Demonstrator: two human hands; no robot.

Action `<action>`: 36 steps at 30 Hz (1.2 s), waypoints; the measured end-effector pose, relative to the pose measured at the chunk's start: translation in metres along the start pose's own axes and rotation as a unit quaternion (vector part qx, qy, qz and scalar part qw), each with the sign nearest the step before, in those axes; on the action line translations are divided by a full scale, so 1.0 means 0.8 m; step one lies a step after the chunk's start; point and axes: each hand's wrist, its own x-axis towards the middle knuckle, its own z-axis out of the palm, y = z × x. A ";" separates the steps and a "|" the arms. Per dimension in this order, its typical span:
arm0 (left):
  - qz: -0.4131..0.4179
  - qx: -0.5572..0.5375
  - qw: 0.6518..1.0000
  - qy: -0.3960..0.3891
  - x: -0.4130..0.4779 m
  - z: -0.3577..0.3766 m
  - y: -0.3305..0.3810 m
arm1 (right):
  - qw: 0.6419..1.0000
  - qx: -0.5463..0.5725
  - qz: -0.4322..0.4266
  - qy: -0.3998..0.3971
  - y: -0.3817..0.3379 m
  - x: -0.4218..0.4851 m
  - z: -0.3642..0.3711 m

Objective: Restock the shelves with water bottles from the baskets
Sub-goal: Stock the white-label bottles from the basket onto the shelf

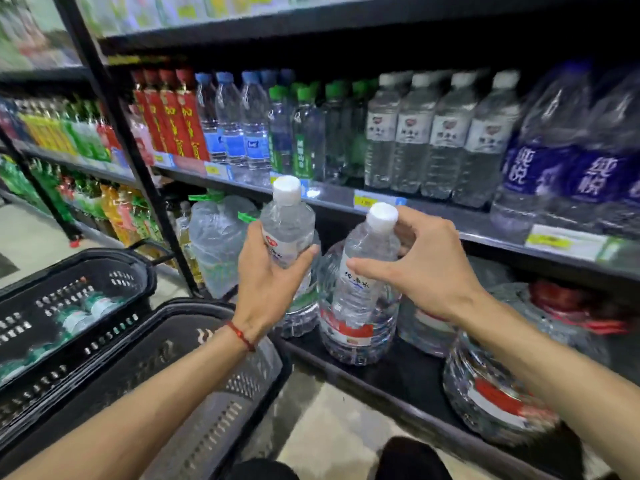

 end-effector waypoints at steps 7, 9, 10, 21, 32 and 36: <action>0.058 -0.034 0.998 -0.007 0.046 0.071 0.074 | 0.996 -0.069 -0.049 0.036 -0.016 0.013 -0.101; 0.073 -0.013 0.997 -0.004 0.053 0.076 0.093 | 0.994 -0.089 -0.054 0.038 -0.025 0.014 -0.121; 0.090 0.012 0.996 0.004 0.060 0.076 0.101 | 0.994 -0.088 -0.059 0.040 -0.029 0.014 -0.132; 0.155 -0.084 0.983 0.046 0.129 0.115 0.122 | 0.989 -0.108 -0.081 0.065 -0.038 0.047 -0.174; 0.108 -0.067 0.991 0.048 0.194 0.184 0.071 | 0.988 -0.105 -0.078 0.080 -0.032 0.075 -0.171; 0.049 -0.038 0.997 0.045 0.204 0.200 0.055 | 0.991 -0.087 -0.068 0.078 -0.022 0.074 -0.169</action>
